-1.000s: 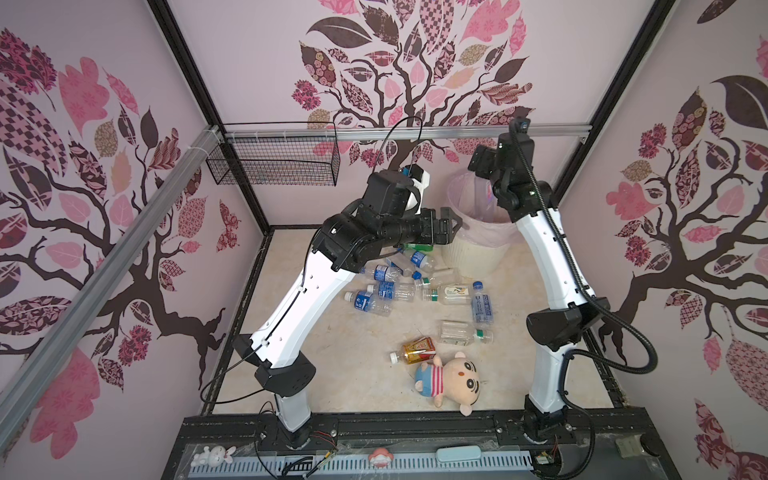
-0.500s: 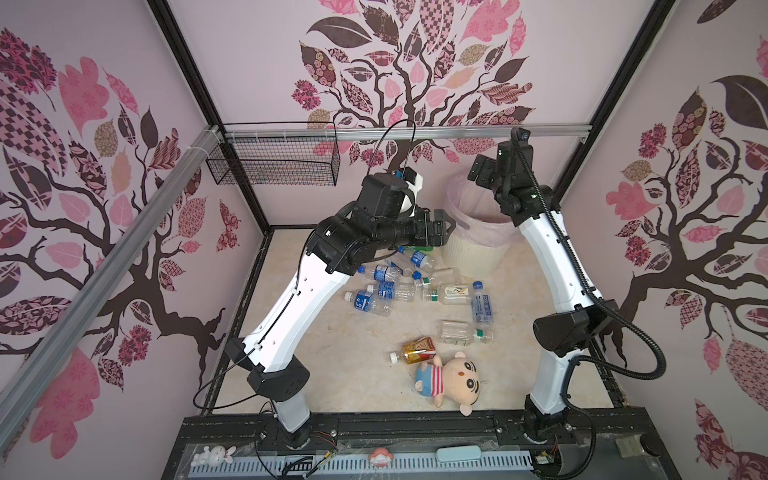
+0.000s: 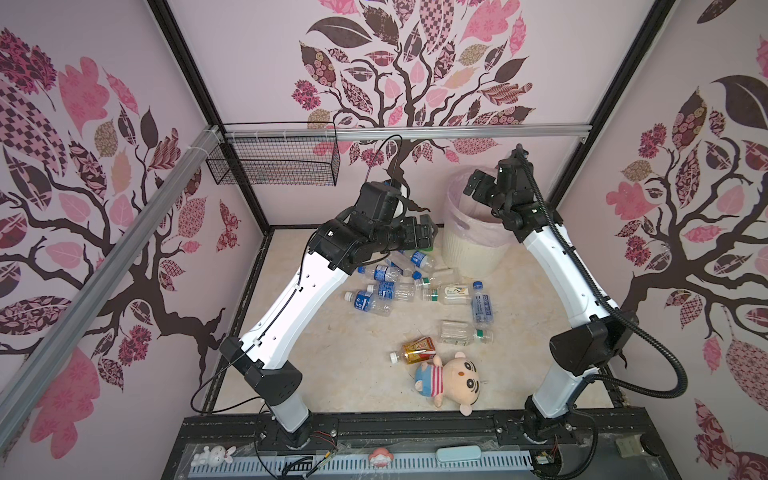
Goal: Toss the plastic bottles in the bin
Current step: 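Move both grippers back toward the bottle pile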
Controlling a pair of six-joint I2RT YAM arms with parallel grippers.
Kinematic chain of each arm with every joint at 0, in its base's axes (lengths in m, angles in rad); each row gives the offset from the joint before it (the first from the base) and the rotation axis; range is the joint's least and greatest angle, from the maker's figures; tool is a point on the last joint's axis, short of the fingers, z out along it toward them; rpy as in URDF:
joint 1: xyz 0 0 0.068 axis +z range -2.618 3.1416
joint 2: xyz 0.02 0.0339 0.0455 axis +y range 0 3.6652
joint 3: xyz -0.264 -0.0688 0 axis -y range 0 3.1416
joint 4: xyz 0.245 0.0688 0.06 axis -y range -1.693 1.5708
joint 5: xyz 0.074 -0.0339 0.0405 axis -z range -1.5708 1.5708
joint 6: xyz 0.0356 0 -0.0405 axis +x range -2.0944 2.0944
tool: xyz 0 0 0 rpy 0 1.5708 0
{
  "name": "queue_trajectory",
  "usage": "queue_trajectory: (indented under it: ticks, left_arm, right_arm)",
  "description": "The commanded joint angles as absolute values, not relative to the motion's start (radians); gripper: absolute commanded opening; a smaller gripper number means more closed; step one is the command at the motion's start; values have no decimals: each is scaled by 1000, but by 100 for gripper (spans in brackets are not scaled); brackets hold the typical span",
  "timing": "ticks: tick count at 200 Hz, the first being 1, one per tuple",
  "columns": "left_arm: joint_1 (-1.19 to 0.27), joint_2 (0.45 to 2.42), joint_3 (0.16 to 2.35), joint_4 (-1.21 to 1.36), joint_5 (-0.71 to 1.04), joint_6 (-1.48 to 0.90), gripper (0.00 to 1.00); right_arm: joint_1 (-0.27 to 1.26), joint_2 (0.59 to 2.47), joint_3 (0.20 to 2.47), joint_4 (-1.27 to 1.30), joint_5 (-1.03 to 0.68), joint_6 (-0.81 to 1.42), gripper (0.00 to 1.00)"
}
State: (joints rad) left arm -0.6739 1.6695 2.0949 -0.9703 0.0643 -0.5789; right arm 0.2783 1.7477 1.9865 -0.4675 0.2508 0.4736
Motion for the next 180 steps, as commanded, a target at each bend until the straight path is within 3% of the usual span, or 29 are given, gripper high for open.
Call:
queue_trajectory:
  ticks: [1,40,71,121,180]
  left_arm:
    - [-635,1618,2038,-922,51,-606,97]
    - [-565,1594,1955,-909,6,-638,97]
    - [-466,1574,1818,-877,-45,-736,97]
    - [-208,1493,1464,-626,62,-958,97]
    - [-83,1653,1485,-678,10,-1100,97]
  right_arm:
    - [275,1669,1946,-387,138,493,100]
    - [280,1635,1854,-303,2,531,100]
    - [339,1593,1755,-204,1,479,100]
    - [478,1601,1740,-184,-15,334,100]
    - [596,1635,1705,-151,-34,261,100]
